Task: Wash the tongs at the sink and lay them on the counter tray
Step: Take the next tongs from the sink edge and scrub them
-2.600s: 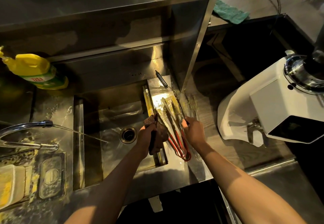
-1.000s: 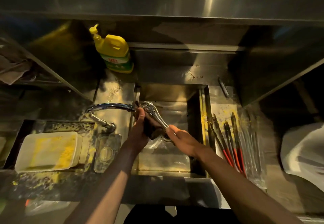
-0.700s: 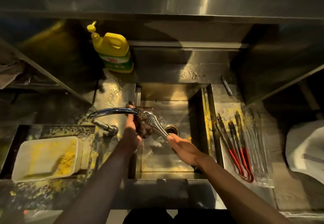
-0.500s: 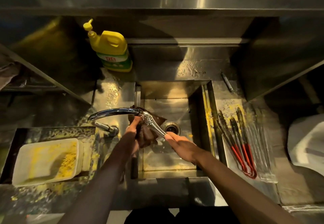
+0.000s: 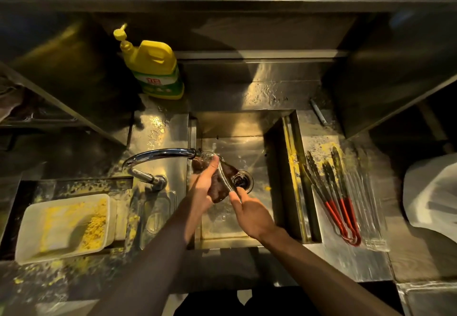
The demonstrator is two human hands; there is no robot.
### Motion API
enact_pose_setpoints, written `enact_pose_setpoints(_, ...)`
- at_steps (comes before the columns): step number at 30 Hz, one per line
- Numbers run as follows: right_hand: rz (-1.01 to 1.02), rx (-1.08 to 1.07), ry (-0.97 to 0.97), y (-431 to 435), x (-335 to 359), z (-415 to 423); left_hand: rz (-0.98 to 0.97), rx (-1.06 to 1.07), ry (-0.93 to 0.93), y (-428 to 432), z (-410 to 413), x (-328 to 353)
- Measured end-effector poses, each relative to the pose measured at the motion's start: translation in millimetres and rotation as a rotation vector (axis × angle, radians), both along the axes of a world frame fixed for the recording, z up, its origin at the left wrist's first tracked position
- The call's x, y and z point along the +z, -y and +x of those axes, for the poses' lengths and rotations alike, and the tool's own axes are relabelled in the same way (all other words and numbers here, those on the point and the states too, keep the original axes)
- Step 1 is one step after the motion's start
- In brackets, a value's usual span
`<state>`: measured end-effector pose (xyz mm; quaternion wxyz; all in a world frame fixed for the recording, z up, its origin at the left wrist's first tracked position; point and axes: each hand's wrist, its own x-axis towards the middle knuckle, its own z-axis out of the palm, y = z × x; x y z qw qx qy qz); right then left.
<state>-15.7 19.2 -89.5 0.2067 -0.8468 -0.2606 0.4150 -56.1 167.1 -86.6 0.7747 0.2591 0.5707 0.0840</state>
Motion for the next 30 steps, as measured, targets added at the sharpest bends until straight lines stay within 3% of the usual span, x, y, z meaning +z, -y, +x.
enact_pose_setpoints(3, -0.041, 0.147, 0.048, 11.7, 1.0, 16.9, 0.066, 0.088, -0.131, -13.7, -14.1, -1.5)
enact_pose_setpoints(5, -0.05, 0.183, 0.033, 13.1, 1.2, 20.0, -0.008, 0.149, -0.123, -14.4, -14.2, -6.1)
enact_pose_setpoints(9, -0.04, 0.167, -0.031, 15.7, -1.0, 24.1, 0.099, -0.254, -0.085, -9.1, -20.1, 1.8)
enact_pose_setpoints(13, -0.012, 0.226, -0.099, 25.2, 11.0, 46.7, 0.306, -0.404, -0.038, -21.9, -30.7, 5.5)
enact_pose_setpoints(18, 0.016, 0.234, -0.107, 20.2, 14.9, 42.0, 0.089, -0.177, 0.095, -3.4, -21.3, 10.2)
enact_pose_setpoints(20, 0.031, 0.246, -0.08, 22.4, 15.8, 40.1, 0.163, -0.122, 0.048, -1.8, -17.8, 14.8)
enact_pose_setpoints(23, 0.049, 0.274, 0.014, 31.9, 16.8, 59.5, 0.407, -0.215, -0.054, -10.0, -18.7, 14.6)
enact_pose_setpoints(25, 0.077, 0.322, 0.088, 35.0, 18.1, 71.0, 0.438, -0.187, -0.081, -13.3, -23.4, 15.4)
enact_pose_setpoints(28, 0.152, 0.268, 0.093, 37.9, 19.4, 73.7, 0.292, -0.015, 0.038, -8.4, -28.2, 12.4)
enact_pose_setpoints(30, 0.197, 0.2, 0.02, 42.1, 20.2, 66.9, 0.192, -0.015, 0.122, -2.3, -29.4, 13.0)
